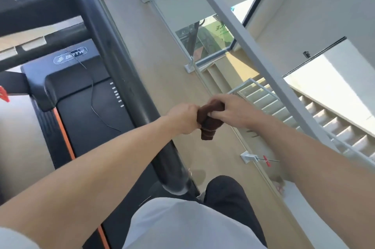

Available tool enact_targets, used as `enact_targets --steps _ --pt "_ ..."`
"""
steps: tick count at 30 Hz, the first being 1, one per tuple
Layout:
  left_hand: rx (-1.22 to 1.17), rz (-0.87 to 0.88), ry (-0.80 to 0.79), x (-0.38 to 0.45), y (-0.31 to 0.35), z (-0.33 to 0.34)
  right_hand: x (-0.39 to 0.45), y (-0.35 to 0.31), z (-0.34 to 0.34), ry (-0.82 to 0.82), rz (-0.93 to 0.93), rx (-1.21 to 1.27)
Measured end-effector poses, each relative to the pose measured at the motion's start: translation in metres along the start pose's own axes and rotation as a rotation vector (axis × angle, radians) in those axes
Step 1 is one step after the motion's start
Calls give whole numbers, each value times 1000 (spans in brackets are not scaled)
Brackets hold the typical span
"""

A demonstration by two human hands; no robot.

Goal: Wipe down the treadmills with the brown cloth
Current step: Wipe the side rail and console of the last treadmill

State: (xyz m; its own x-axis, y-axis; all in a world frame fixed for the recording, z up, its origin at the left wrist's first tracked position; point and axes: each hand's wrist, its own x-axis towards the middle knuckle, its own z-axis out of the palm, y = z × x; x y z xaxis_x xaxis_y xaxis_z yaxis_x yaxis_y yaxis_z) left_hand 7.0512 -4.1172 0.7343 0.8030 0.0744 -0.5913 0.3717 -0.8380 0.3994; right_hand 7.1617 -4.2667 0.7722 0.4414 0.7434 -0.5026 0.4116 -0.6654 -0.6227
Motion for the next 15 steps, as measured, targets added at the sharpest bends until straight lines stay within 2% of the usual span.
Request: enact_targets --steps 2,6,8,10,12,15 --pt "101 -89 3 1 -2 9 27 1 -3 -150 -5 -170" --pt "256 -178 -257 9 2 13 79 -2 2 -549 -67 -782" --pt "256 -153 -299 21 4 4 106 -2 14 -651 -119 -960" --pt "253 -146 -266 35 4 -8 131 -1 22 -669 -185 -1103" --pt "258 -175 -213 51 2 -15 158 11 29 -616 -267 -1208" --pt "305 -217 -150 71 -1 -6 197 45 44 -554 -310 -1086"
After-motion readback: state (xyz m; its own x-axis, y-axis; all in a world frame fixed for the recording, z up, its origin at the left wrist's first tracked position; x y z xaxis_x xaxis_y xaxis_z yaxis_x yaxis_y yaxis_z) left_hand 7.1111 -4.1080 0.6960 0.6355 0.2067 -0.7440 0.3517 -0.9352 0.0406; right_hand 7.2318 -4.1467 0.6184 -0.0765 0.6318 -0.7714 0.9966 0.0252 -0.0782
